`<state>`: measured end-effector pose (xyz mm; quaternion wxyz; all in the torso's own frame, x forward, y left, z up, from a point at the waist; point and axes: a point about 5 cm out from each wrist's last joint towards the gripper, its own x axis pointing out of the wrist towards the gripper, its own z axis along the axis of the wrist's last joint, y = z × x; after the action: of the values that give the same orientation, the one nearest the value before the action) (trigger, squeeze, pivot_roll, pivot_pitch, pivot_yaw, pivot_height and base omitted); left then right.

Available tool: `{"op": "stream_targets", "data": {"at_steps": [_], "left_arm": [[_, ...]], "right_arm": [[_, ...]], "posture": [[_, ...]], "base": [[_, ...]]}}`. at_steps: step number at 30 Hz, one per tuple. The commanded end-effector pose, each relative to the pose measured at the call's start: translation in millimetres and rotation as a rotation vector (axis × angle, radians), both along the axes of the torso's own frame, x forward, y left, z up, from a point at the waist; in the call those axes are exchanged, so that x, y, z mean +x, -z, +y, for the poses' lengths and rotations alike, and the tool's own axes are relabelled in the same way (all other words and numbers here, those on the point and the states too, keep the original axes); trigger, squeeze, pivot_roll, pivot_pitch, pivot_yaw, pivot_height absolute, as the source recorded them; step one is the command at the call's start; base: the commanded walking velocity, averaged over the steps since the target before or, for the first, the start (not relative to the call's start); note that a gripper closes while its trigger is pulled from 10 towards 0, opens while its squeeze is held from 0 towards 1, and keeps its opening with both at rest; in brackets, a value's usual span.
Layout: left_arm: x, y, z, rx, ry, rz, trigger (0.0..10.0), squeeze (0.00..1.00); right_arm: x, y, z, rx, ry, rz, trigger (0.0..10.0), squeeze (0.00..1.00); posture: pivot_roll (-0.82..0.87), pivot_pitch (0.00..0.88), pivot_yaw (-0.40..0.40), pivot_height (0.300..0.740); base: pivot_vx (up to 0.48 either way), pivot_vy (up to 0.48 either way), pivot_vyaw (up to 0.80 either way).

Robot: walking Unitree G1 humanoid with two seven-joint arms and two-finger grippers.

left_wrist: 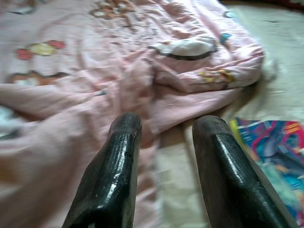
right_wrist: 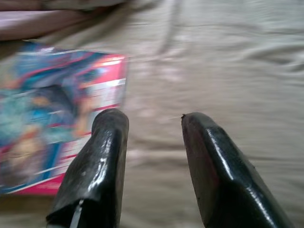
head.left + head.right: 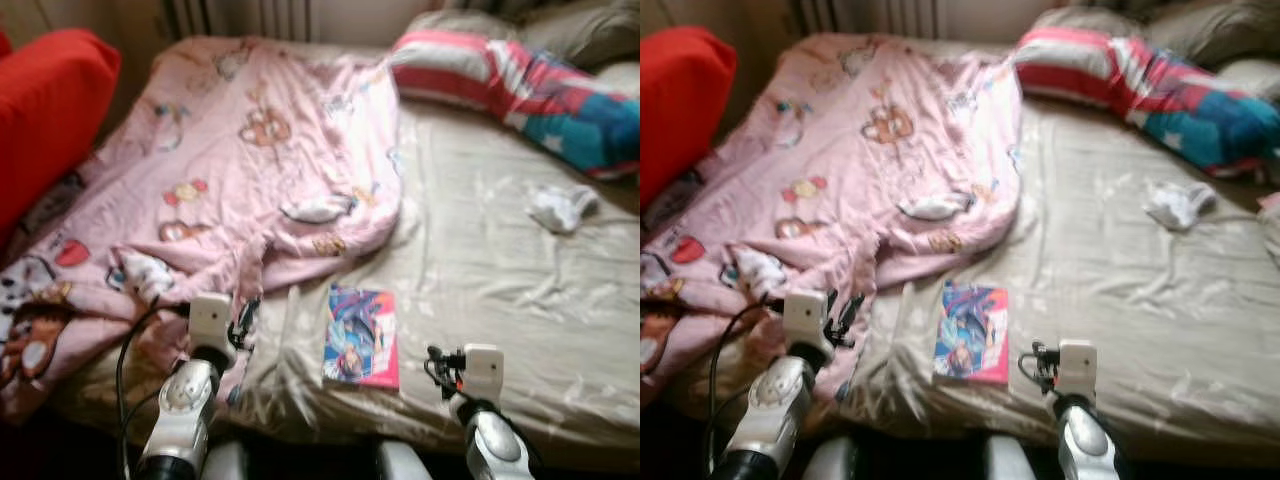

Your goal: Clean up the room

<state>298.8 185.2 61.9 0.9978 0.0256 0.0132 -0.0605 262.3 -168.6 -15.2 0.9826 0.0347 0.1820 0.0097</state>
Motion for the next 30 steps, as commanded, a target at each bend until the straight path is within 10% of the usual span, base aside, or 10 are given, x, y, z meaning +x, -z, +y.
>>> {"op": "stream_targets", "data": {"at_steps": [1,4,5,6,7,24,25,26,30], "left_arm": [[-5.1,7.0,2.4,-0.001,-0.007,0.035,10.0,0.0],[-3.4,4.9,0.8,-0.002,0.001,0.03,10.0,0.0],[-2.9,4.3,-0.1,0.0,0.006,0.029,10.0,0.0],[-2.9,4.3,-0.1,0.0,0.006,0.029,10.0,0.0],[-1.6,3.3,-0.5,0.001,0.007,0.027,10.0,0.0],[-0.7,-15.3,11.0,0.05,0.031,-0.013,10.0,0.0],[-4.5,-15.6,12.5,0.053,0.03,-0.013,10.0,0.0],[-6.8,-15.8,12.7,0.055,0.031,-0.013,10.0,0.0],[-13.5,-19.4,10.8,0.055,0.033,-0.015,10.0,0.0]], "right_arm": [[-3.2,6.4,2.7,0.006,-0.021,0.055,10.0,0.0],[-2.4,7.4,3.7,0.016,-0.037,0.072,10.0,0.11],[-2.1,7.9,4.0,0.016,-0.041,0.08,10.0,0.7],[-2.1,7.9,4.0,0.016,-0.041,0.08,10.0,0.7],[-0.9,7.3,5.0,0.018,-0.048,0.079,10.0,1.0],[16.9,-0.5,19.8,0.006,0.014,0.098,10.0,1.0],[18.8,-2.2,18.0,0.002,0.036,0.092,10.0,0.67],[19.9,-3.3,16.7,0.0,0.048,0.088,10.0,0.0],[24.4,-7.7,10.3,0.0,0.104,0.072,10.0,0.0]], "posture": [[-0.03,0.137,-0.014,0.628],[-0.02,0.138,-0.011,0.628],[-0.01,0.137,-0.009,0.628],[-0.01,0.137,-0.009,0.628],[0.0,0.138,-0.006,0.628],[0.05,0.215,0.063,0.628],[0.06,0.235,0.068,0.628],[0.06,0.255,0.072,0.628],[0.07,0.292,0.074,0.628]], "base": [[0.0,0.0,0.0],[0.0,0.0,0.0],[0.0,0.0,0.0],[0.0,0.0,0.0],[0.0,0.0,0.0],[0.0,0.0,0.0],[0.0,0.0,0.0],[0.0,0.0,0.0],[0.0,0.0,0.0]]}}
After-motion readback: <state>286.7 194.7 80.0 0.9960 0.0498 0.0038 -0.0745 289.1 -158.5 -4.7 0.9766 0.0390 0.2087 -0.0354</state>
